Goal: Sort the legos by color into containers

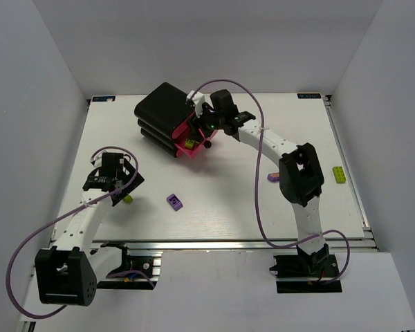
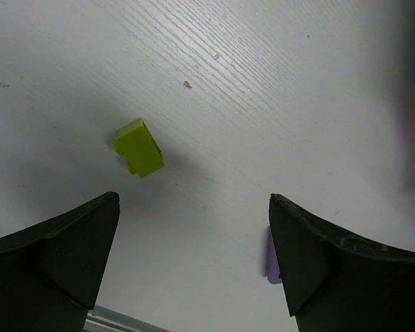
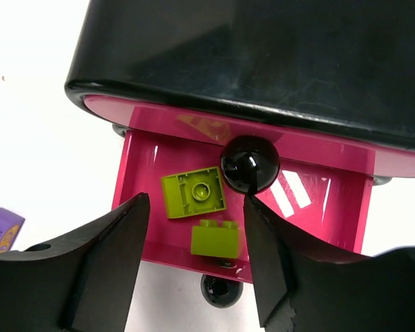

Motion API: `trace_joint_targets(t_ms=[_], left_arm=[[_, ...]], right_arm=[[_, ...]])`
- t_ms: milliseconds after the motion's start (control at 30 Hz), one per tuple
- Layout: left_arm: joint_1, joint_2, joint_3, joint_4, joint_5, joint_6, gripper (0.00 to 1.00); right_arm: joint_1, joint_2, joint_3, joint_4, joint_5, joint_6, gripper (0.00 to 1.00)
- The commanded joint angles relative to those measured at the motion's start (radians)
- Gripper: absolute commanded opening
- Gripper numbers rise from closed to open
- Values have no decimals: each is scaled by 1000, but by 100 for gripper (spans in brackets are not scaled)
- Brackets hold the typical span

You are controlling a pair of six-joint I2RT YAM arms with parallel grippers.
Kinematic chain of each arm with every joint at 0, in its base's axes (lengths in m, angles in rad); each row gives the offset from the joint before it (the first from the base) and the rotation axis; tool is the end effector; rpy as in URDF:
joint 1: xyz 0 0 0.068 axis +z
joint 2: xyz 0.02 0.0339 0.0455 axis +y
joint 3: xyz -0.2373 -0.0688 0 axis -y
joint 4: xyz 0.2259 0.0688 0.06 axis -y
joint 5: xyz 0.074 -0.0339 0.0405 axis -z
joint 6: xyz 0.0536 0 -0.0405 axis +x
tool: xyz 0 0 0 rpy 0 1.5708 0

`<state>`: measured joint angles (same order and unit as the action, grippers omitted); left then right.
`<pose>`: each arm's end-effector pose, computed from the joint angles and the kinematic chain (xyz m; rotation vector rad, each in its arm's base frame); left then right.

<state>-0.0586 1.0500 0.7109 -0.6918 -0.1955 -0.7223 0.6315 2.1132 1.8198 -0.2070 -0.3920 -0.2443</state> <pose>0.2003 -0.0013 0.1922 -0.9033 2.4073 -0.0376 0.3790 0.3025 0.2496 -1.1027 1.7782 0.6419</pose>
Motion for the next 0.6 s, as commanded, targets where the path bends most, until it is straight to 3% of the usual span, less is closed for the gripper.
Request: trace_joint_targets(t_ms=[0, 167, 367, 567], left_arm=[[25, 16, -1, 40, 30, 10, 98], [57, 90, -5, 66, 44, 18, 98], [91, 152, -14, 81, 56, 24, 95], [120, 255, 10, 120, 108, 15, 83]], right_arm=[[5, -11, 46, 3, -4, -4, 63], [-4, -94, -16, -6, -25, 8, 63], [-33, -381, -294, 46, -67, 22, 62], [-81, -648, -514, 61, -105, 34, 62]])
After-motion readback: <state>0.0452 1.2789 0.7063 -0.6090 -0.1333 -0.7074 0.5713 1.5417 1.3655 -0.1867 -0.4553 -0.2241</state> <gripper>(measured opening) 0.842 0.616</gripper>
